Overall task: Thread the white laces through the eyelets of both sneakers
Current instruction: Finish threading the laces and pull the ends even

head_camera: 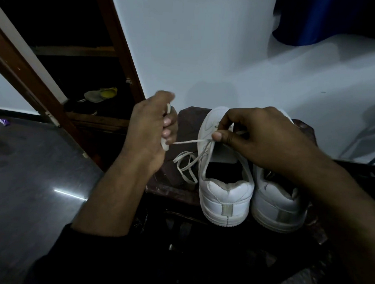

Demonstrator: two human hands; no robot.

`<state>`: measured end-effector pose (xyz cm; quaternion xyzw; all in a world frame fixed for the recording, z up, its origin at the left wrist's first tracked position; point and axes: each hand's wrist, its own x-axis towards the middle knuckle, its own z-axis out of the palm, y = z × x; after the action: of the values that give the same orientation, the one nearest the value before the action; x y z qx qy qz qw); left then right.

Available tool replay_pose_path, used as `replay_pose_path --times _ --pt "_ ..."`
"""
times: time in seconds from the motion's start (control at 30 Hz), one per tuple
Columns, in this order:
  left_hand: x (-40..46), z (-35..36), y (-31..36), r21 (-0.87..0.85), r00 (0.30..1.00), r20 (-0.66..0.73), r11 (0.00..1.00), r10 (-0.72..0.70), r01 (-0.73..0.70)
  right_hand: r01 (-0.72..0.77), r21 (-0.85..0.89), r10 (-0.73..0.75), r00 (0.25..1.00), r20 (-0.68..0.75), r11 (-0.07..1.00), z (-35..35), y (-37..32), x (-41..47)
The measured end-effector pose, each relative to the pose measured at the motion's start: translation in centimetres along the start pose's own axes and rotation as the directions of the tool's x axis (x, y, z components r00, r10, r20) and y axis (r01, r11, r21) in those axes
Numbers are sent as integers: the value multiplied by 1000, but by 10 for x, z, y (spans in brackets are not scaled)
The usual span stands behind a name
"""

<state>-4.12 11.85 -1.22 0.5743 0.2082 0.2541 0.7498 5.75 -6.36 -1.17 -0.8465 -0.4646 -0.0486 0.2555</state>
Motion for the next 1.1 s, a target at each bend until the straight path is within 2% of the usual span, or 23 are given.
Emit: replay_pose_path --times 0.03,0.07,0.1,0.13,0.2,0.3,0.4,0.5,0.53,0.6,0.67,0.7,0.73,0.83,0.93,1.1 --pt "2 -4 -4 257 996 5 962 94 -92 15 4 -15 1000 -4 1000 1 0 0" --pt "2 -6 -8 494 984 63 851 167 -176 26 18 -26 1000 -2 999 2 0 0" --pt "1 -7 -13 654 972 159 719 172 -234 35 38 -35 999 2 999 3 -1 0" --pt "-1 -6 -16 736 961 258 623 102 -264 43 52 -44 999 3 998 4 -1 0" --pt "-4 -4 -19 752 915 399 594 -63 -287 66 54 -66 998 2 996 5 -1 1" --pt "-3 -9 -13 723 889 450 620 -89 -304 85 38 -86 996 36 996 8 -3 1" --pt "-5 -12 -8 630 927 374 741 -28 -231 93 -5 -93 994 63 996 8 -2 1" --pt "-1 -7 -12 483 980 172 859 96 -169 102 -53 -98 992 79 993 9 -2 1" --pt "0 -4 -13 393 990 102 910 97 -130 106 -69 -101 992 79 992 9 -2 2" --pt "2 6 -13 89 999 43 996 -10 6 100 -81 -93 992 80 992 9 -2 2" --pt "-2 14 -11 -224 987 75 962 -140 153 84 -68 -77 992 97 994 9 -2 2" --pt "-2 15 -12 -276 983 80 944 -167 183 76 -54 -70 992 106 996 9 -2 1" --pt "-1 13 -13 -239 983 67 954 -171 183 68 -35 -64 992 112 997 9 -2 1" --pt "2 7 -17 122 989 55 984 -137 130 47 22 -50 991 124 999 8 -1 1" --pt "-1 8 -20 424 981 119 901 -153 89 43 32 -47 990 133 999 7 -1 2" --pt "-5 8 -28 632 932 315 772 -182 -63 50 12 -51 981 188 999 0 0 1"
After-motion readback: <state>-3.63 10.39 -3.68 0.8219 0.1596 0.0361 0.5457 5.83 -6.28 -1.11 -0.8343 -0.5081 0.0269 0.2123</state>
